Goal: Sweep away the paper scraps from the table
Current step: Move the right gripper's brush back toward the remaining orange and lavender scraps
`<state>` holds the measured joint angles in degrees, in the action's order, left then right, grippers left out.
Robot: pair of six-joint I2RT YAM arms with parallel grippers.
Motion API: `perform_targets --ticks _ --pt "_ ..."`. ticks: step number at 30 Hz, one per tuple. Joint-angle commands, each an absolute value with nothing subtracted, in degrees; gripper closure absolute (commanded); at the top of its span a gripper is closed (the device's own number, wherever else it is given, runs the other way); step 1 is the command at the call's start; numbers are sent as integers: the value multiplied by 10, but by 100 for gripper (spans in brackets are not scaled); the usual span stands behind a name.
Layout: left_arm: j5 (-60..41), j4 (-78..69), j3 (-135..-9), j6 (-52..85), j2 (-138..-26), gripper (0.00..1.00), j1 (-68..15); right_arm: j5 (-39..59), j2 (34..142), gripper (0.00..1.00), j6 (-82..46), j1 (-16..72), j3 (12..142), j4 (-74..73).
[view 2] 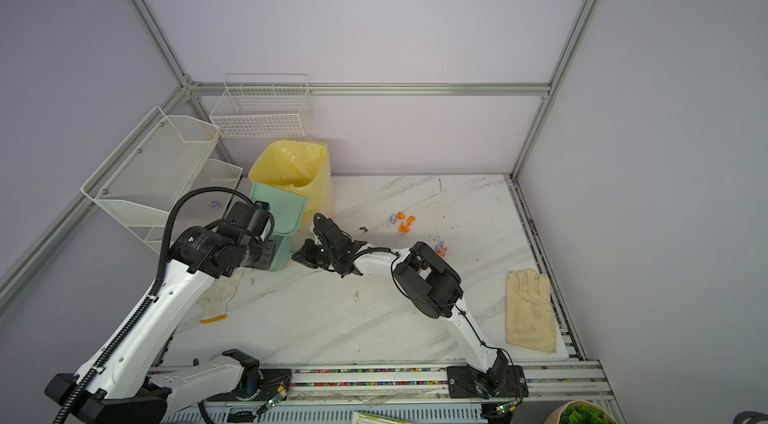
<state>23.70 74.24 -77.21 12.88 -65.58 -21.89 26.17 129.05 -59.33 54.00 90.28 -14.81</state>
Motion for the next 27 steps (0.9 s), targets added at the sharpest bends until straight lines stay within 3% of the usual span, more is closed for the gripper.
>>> perform_targets --ticks 1,13,27 --pt "231 726 -757 128 -649 100 -218 265 1258 100 -609 528 866 -164" --pt "222 727 -742 132 -650 100 -218 268 1189 100 -604 498 761 -172" --pt "161 717 -711 152 -650 100 -219 253 1023 100 -615 443 577 -186"
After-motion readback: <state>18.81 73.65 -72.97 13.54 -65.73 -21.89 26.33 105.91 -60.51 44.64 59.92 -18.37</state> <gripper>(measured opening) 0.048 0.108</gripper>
